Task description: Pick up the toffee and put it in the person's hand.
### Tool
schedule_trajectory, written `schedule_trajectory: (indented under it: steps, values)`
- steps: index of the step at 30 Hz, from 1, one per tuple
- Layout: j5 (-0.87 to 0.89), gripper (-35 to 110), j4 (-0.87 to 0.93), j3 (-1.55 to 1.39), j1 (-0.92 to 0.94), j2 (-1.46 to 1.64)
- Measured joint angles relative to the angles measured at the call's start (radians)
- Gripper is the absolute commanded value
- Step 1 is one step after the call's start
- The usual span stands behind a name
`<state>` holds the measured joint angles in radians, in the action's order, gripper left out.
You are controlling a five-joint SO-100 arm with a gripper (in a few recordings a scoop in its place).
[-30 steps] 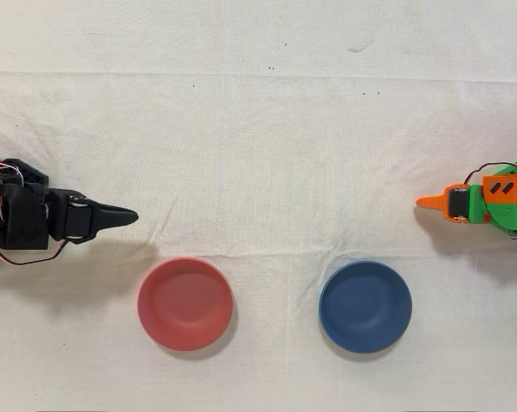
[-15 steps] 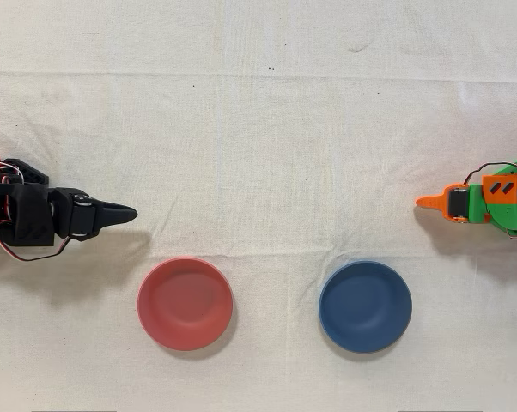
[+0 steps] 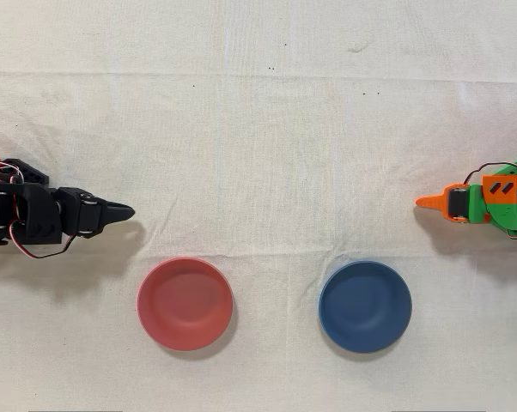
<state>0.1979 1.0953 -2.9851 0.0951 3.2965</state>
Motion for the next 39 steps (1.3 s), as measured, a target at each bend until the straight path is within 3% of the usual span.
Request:
schedule_trajectory:
  steps: [39]
  values:
    - [0.0, 2, 0.017, -0.1, 0.0, 0.0]
